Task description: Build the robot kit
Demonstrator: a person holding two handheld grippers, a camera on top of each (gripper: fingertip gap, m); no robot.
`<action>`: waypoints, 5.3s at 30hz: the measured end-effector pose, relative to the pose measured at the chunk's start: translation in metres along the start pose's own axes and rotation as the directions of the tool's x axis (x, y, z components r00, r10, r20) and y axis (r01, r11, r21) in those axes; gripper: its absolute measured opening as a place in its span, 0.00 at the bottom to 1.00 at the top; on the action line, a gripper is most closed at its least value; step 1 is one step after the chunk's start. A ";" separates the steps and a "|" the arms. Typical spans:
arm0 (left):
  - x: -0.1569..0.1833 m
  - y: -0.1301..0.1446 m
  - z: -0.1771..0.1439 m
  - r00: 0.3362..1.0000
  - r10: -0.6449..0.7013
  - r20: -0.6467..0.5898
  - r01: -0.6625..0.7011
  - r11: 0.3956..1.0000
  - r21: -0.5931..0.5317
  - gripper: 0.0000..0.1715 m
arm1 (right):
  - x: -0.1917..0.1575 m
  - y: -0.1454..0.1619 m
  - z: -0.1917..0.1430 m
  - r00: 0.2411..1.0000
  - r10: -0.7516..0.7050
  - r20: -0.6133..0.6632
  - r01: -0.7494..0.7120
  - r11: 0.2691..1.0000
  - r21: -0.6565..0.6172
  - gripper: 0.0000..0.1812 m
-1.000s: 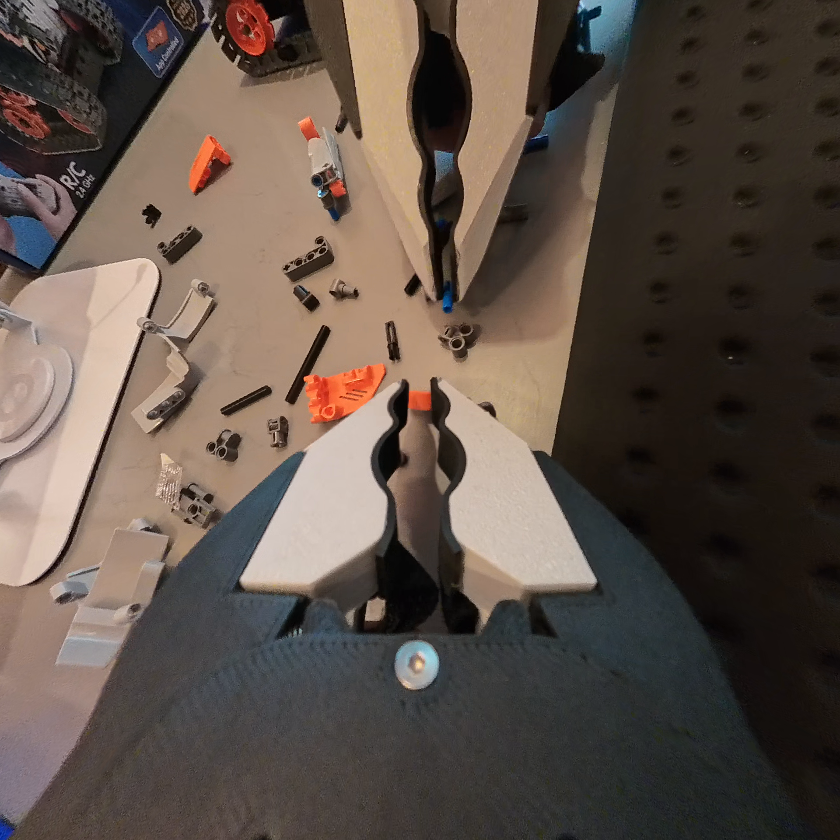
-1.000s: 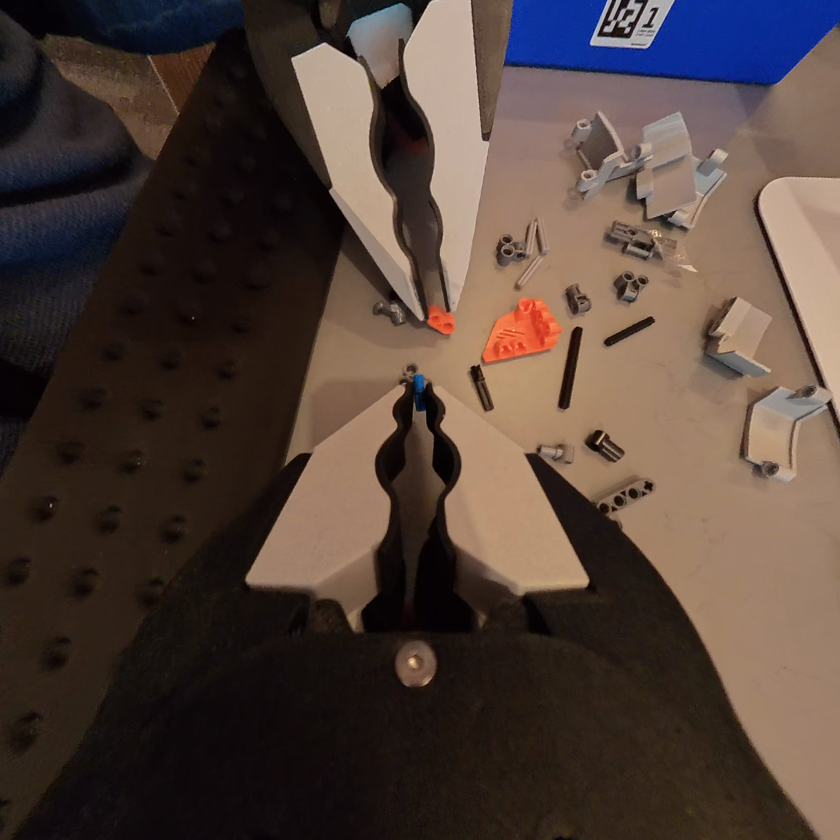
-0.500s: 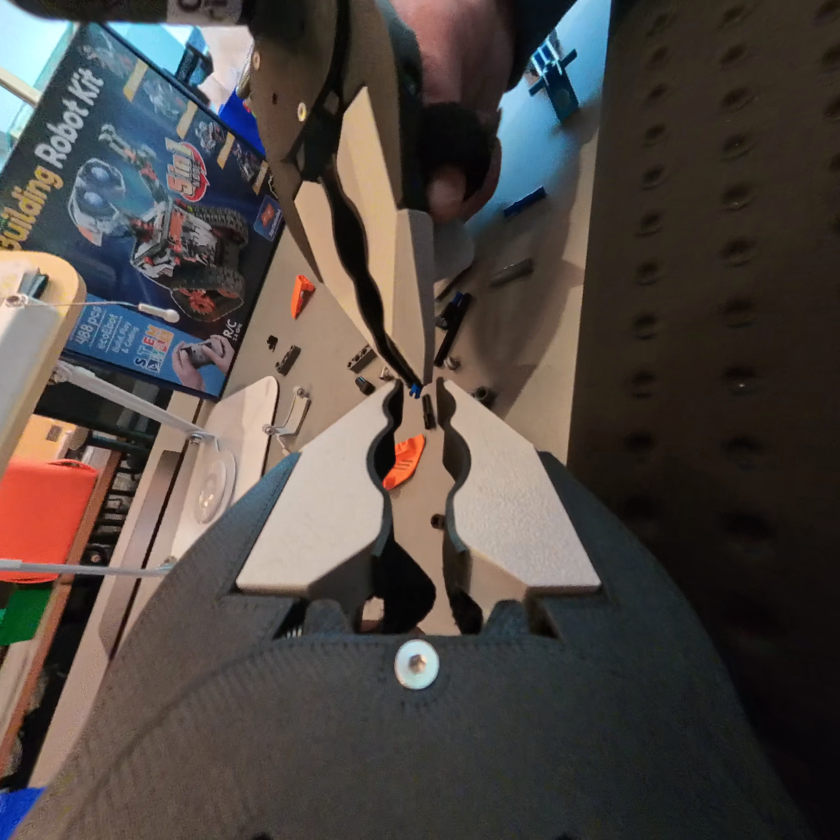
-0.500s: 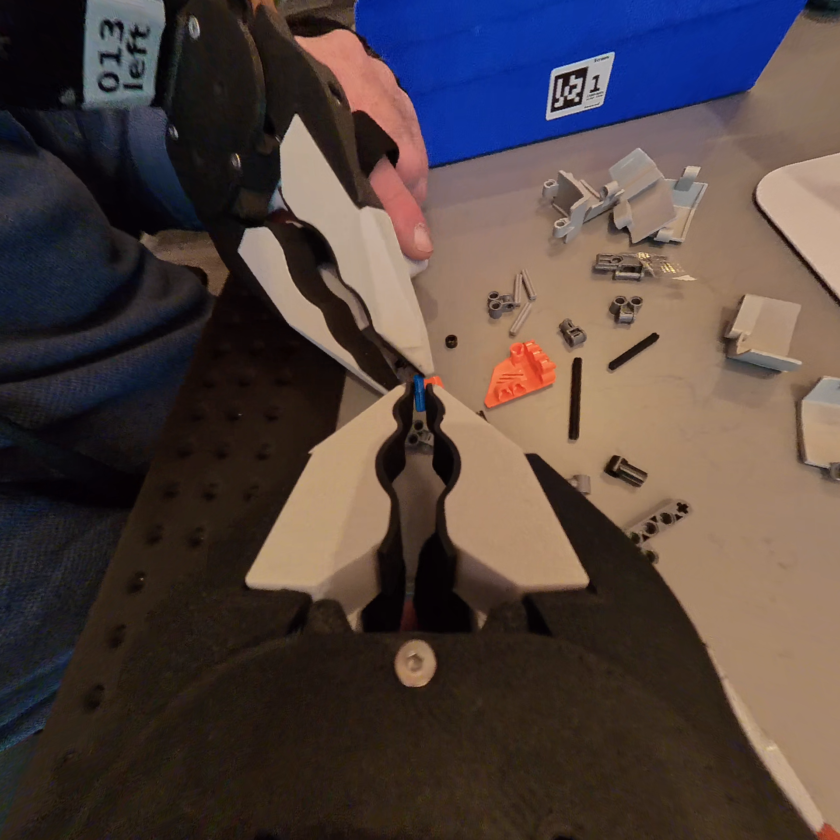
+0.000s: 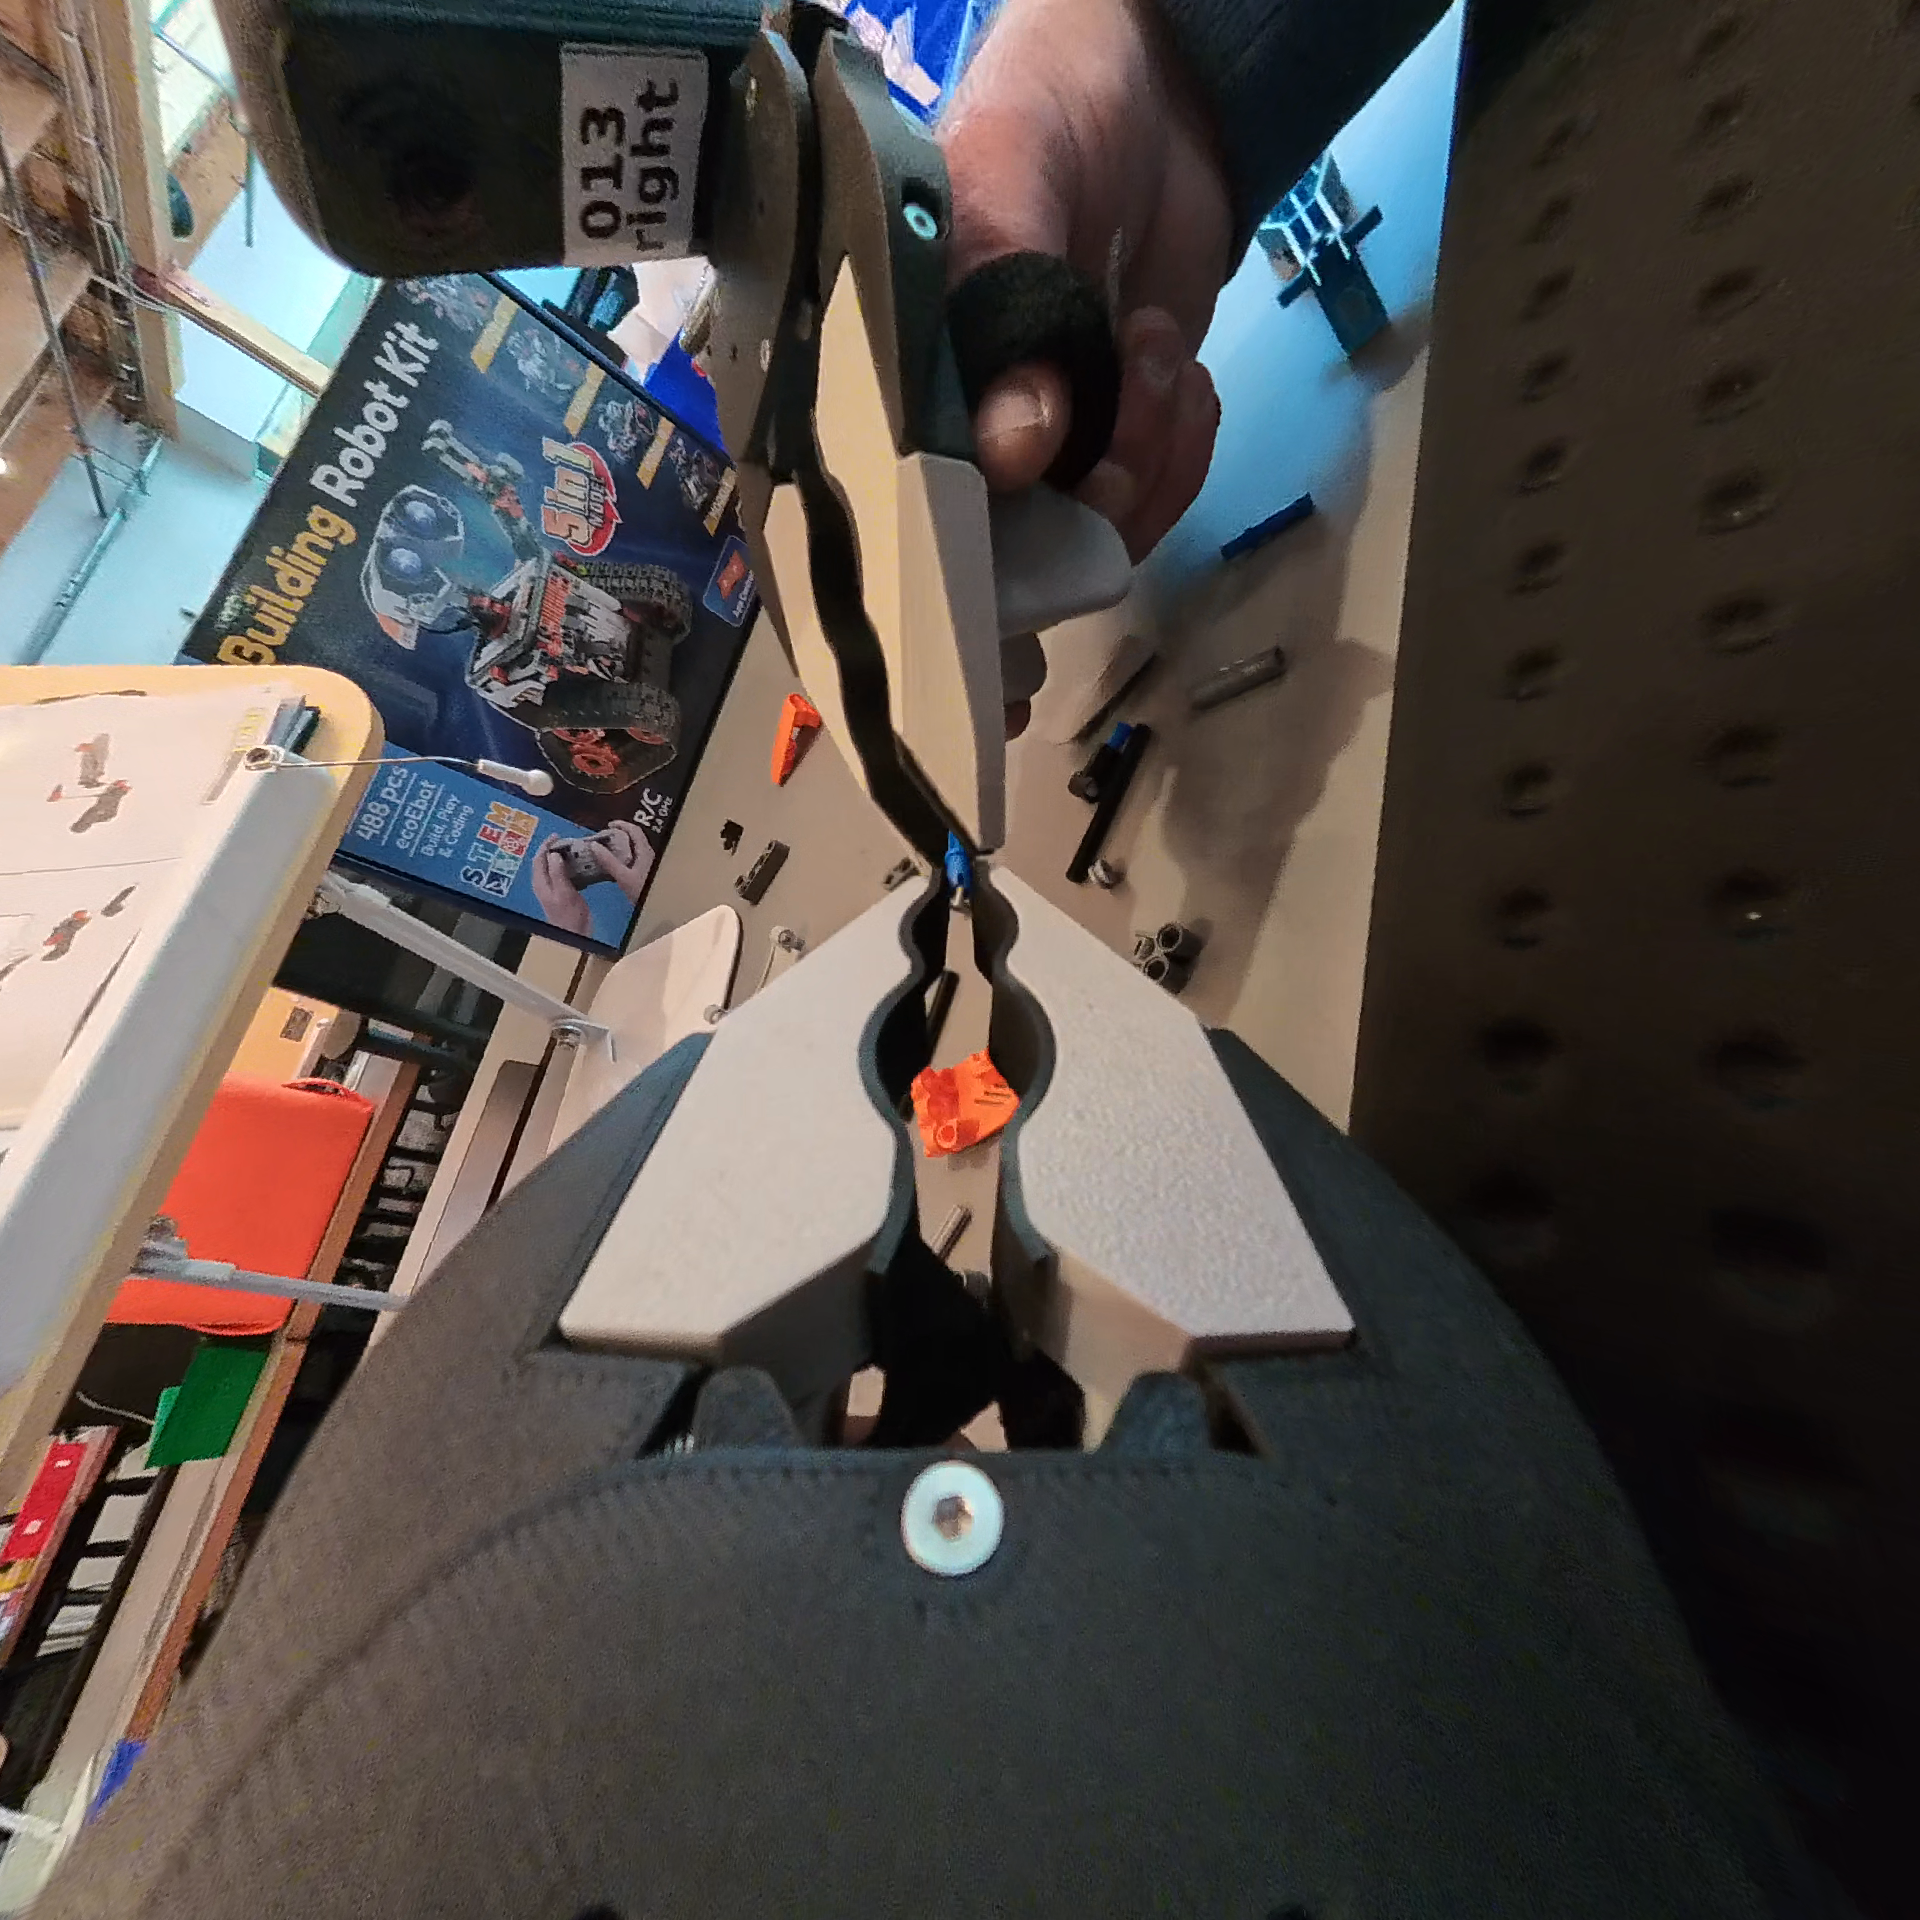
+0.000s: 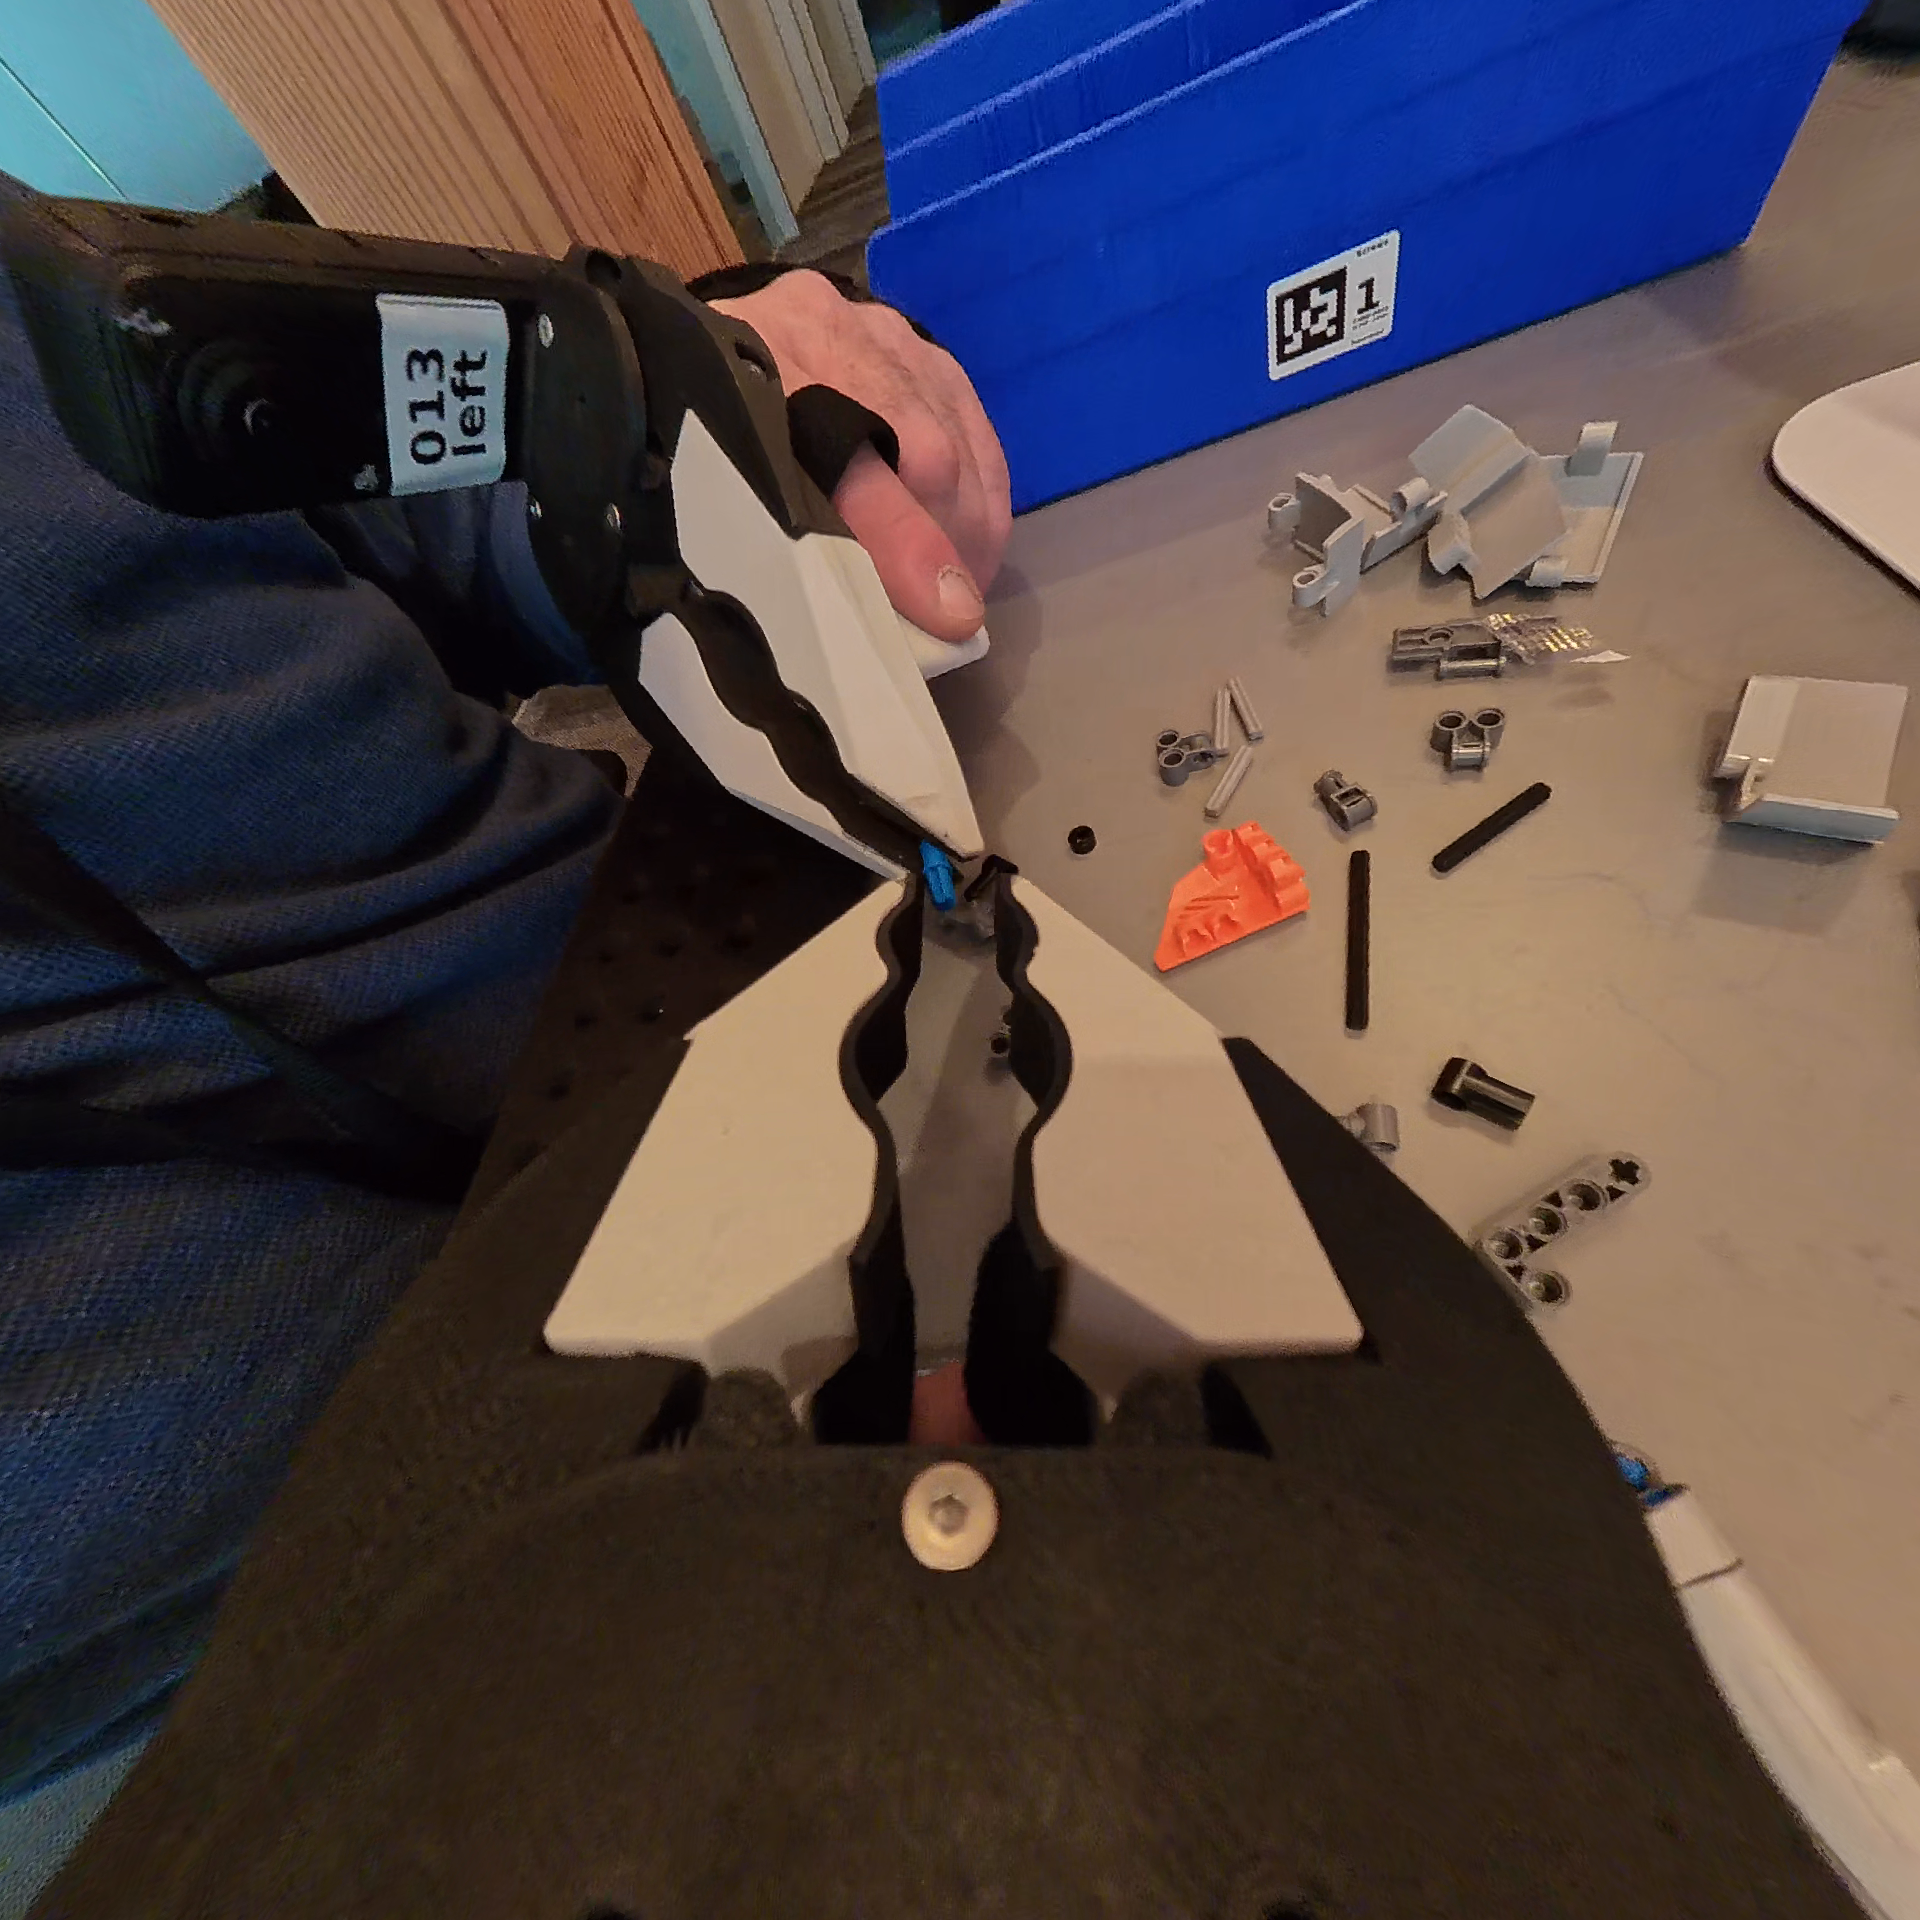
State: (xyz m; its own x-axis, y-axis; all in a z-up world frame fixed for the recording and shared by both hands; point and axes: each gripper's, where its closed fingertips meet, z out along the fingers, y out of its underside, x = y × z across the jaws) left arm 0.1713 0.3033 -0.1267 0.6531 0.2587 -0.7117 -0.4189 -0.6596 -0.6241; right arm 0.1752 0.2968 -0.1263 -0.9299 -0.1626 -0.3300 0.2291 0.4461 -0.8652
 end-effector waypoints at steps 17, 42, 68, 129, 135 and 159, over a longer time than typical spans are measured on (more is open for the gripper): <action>0.024 0.036 0.002 0.920 -0.339 -0.196 0.292 0.927 -0.235 0.16 | 0.014 0.019 0.011 0.978 -0.167 -0.125 0.148 0.978 -0.144 0.01; 0.036 0.054 0.009 0.817 -0.525 -0.237 0.390 0.808 -0.442 0.10 | 0.020 0.039 0.019 0.966 -0.214 -0.143 0.170 0.948 -0.267 0.01; 0.025 0.031 0.009 0.928 -0.324 -0.181 0.294 0.940 -0.175 0.08 | 0.020 0.029 0.015 0.961 -0.234 -0.146 0.204 0.959 -0.198 0.01; 0.028 0.013 0.001 0.958 -0.223 -0.179 0.211 0.974 -0.083 0.01 | 0.008 0.052 0.007 0.868 -0.479 0.133 0.480 0.735 -0.478 0.01; 0.004 0.036 -0.002 0.943 -0.326 -0.062 0.308 0.930 -0.199 0.06 | 0.017 0.042 -0.005 0.877 -0.479 0.048 0.446 0.772 -0.452 0.00; 0.001 0.081 -0.084 0.883 -0.468 0.032 0.395 0.705 -0.588 0.18 | 0.034 0.023 -0.045 0.892 -0.443 -0.091 0.385 0.849 -0.361 0.01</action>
State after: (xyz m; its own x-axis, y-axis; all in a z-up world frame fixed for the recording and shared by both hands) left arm 0.1911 0.1908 -0.1509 0.7528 0.5598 -0.3463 0.3339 -0.7782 -0.5320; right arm 0.1357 0.3411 -0.1407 -0.9569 -0.2627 0.1235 -0.2677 0.6341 -0.7255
